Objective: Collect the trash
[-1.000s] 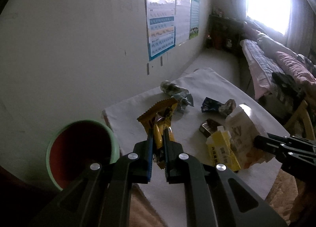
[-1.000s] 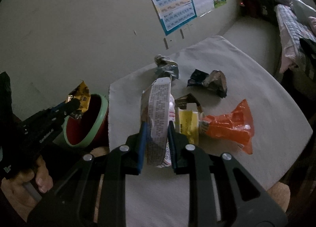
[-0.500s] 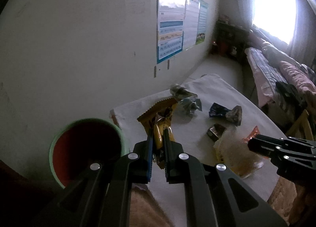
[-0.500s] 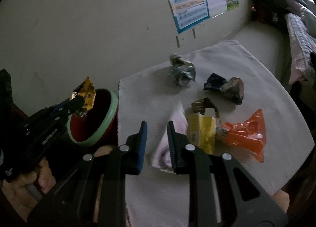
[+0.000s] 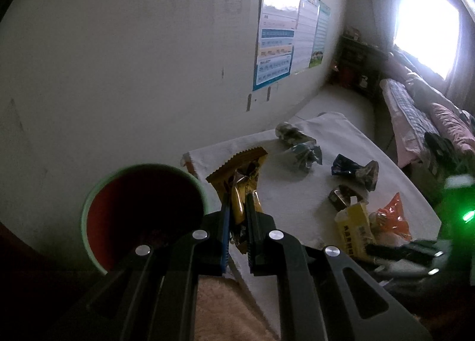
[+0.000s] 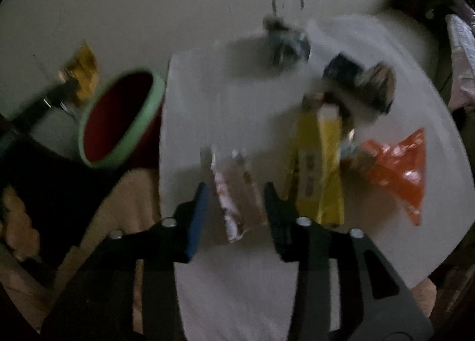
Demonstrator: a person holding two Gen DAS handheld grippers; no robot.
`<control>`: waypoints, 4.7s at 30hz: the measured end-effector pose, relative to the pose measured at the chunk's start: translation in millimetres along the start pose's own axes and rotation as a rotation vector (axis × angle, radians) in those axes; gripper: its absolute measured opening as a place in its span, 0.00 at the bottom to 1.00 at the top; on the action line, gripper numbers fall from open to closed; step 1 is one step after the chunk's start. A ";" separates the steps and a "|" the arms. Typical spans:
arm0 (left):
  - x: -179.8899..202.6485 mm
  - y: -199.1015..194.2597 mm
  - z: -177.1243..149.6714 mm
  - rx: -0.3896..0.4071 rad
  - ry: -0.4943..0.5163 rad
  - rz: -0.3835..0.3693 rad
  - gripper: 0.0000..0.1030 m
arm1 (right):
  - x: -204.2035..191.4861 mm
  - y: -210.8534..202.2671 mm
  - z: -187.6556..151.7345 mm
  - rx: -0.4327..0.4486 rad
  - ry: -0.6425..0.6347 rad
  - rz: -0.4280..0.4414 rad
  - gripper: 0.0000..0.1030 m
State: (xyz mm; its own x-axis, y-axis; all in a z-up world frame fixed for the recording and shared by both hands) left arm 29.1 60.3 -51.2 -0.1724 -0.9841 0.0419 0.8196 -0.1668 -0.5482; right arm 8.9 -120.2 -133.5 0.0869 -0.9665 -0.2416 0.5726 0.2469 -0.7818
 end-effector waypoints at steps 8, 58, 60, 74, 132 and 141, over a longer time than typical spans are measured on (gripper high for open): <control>-2.4 -0.6 -1.1 0.003 0.003 0.007 0.07 | -16.5 50.1 -8.7 -0.097 -0.094 -0.043 0.55; -152.5 38.4 -31.1 -0.098 -0.198 0.227 0.08 | -156.7 59.2 96.3 0.024 -0.158 0.274 0.31; -157.5 40.7 -32.9 -0.106 -0.199 0.238 0.08 | -163.2 65.5 97.6 0.016 -0.172 0.274 0.31; -144.2 38.4 -21.8 -0.090 -0.166 0.261 0.48 | -146.4 47.7 104.6 0.076 -0.112 0.264 0.61; 95.1 14.3 -18.6 -0.151 0.185 -0.061 0.54 | 190.1 -24.2 -0.1 0.168 0.502 -0.132 0.83; 106.5 17.8 -29.8 -0.175 0.221 -0.092 0.54 | 190.7 -4.0 -15.2 0.147 0.731 -0.029 0.83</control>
State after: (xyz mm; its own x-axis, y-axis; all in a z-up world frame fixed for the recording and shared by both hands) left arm 9.1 -45.7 -81.4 -0.3723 -0.9252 -0.0741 0.6914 -0.2232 -0.6872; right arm 10.8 -304.3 -185.2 -0.4646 -0.6663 -0.5832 0.6743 0.1606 -0.7207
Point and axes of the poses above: each gripper's, at about its wrist camera, not at the fingertips, and y roughly the way its jaws point, x to its right, z to its top, the point moved 1 cm from there along y, roughly the way its jaws point, and after that the axes turned 10 degrees about x, right-handed, at the moved point
